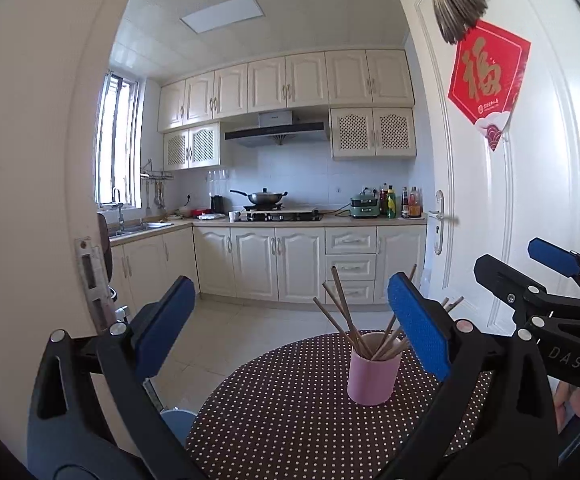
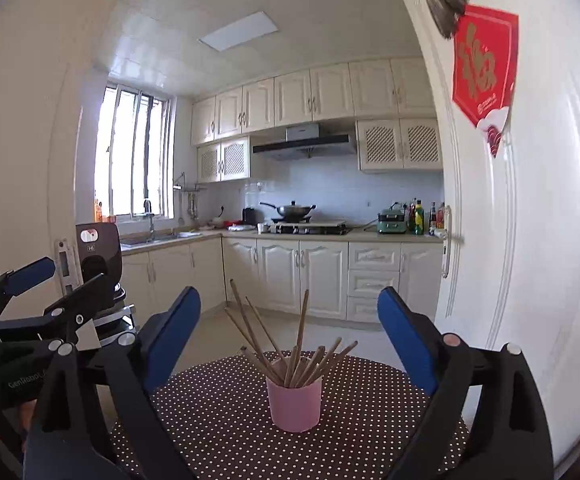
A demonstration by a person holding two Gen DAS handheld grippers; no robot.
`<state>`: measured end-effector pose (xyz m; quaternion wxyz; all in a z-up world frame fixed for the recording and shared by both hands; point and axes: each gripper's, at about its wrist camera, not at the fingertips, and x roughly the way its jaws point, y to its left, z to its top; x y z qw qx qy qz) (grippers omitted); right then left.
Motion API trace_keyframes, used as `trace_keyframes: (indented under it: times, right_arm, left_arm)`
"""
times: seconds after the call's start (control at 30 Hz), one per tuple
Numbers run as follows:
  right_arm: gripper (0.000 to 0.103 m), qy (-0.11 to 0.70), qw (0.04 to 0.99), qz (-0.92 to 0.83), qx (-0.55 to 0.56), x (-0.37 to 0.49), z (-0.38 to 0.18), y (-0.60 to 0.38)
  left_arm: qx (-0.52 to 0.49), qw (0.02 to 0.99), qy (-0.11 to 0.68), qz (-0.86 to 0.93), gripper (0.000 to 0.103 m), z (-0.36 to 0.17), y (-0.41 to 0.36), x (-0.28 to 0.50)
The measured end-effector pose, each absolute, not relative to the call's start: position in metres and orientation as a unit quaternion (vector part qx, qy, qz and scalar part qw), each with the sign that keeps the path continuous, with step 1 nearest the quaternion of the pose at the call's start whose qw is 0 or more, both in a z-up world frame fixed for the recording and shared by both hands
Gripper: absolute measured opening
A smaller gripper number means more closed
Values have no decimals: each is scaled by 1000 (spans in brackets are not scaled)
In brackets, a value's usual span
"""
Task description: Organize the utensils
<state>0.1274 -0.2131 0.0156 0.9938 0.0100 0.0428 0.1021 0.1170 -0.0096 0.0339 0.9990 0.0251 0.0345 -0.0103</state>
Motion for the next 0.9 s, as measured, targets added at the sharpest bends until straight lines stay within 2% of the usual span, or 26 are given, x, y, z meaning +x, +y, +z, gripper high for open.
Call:
trace_keyframes:
  times: [0.9]
  right_arm:
    - [94,41,998,52,22,44,-10,-215]
  left_arm:
    - [41,999,26,-6,95,21,-13,38]
